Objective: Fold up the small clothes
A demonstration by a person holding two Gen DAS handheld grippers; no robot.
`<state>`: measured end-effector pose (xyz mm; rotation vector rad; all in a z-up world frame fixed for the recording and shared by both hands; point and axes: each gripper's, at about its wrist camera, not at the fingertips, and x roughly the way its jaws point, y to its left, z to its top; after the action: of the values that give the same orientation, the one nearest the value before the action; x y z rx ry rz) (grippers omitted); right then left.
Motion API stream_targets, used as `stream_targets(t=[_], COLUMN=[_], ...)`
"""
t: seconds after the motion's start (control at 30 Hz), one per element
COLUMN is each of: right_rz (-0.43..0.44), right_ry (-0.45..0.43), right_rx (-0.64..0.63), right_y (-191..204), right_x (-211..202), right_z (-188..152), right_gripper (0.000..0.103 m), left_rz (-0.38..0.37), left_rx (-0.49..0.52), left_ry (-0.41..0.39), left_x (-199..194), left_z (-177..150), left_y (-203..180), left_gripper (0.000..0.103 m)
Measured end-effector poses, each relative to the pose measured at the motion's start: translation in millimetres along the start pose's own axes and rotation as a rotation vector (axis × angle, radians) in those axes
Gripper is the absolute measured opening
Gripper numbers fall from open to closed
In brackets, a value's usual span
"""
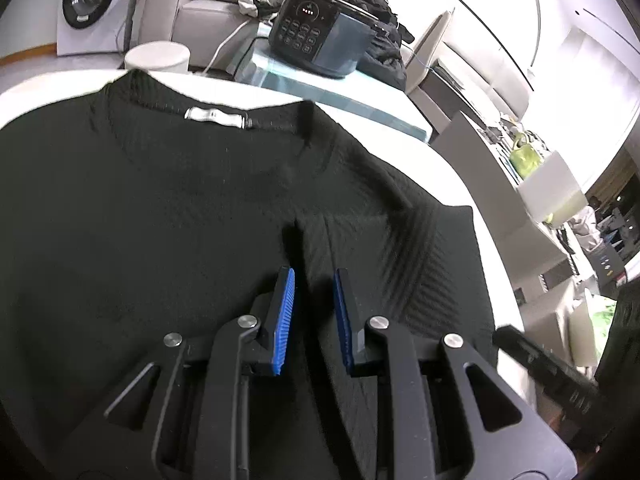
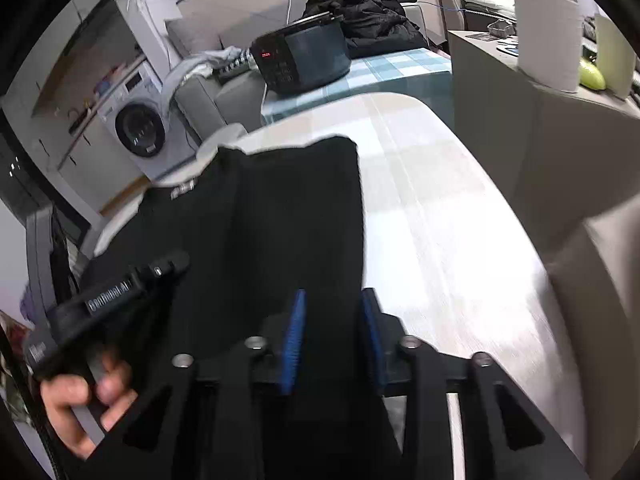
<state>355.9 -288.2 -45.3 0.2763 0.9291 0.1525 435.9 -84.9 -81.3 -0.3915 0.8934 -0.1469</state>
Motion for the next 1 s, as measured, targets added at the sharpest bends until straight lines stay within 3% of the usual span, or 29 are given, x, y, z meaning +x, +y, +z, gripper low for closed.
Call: stream_targets(t=[0.17,0.23,0.3,0.33,0.43,0.53,0.63,0.67,0.77,0.83,1.0], right_rz=[0.025,-0.006,-0.005,0.003,-0.048,-0.112,0.022,0.056,0.098,0.120,0.090], right_ry=[-0.025,-0.019,-0.005,-0.005,-0.035,-0.036,0.024,0.039,0.025,0.016,0.021], right_rx=[0.048,0.046,0.018,-0.004,-0.035,0.023,0.134,0.162,0.182,0.175,0.131], right_y=[-4,-4,-3,-2,-4,-21,-41,-46,-48,-44,-33], right_x=[26,36,45,46,40,37,42,44,46,46,56], right_z=[33,42,48,49,49,49,51,52,57,58,63], right_gripper=[0.034,0.033,0.018,0.004,0.000,0.000,0.002,0.008,0.030,0.038,0.039], left_rz=[0.016,0.022,0.023,0.021,0.017,0.023,0.024,0.021,0.014,0.011,0.015], left_rx=[0.032,0.049,0.055,0.055,0.050,0.053,0.057,0.054,0.051,0.050,0.067], left_ry=[0.002,0.003,0.007,0.009,0.007,0.002,0.003,0.005,0.011,0.012,0.009], left_x=[0,1,1,2,2,2,1,1,0,-1,0], left_z=[-1,-1,0,1,1,0,-2,-2,-2,-1,-1], left_y=[-5,-7,-7,-7,-7,-7,-8,-7,-5,-5,-7], left_gripper=[0.017,0.017,0.017,0.017,0.017,0.017,0.017,0.017,0.017,0.017,0.017])
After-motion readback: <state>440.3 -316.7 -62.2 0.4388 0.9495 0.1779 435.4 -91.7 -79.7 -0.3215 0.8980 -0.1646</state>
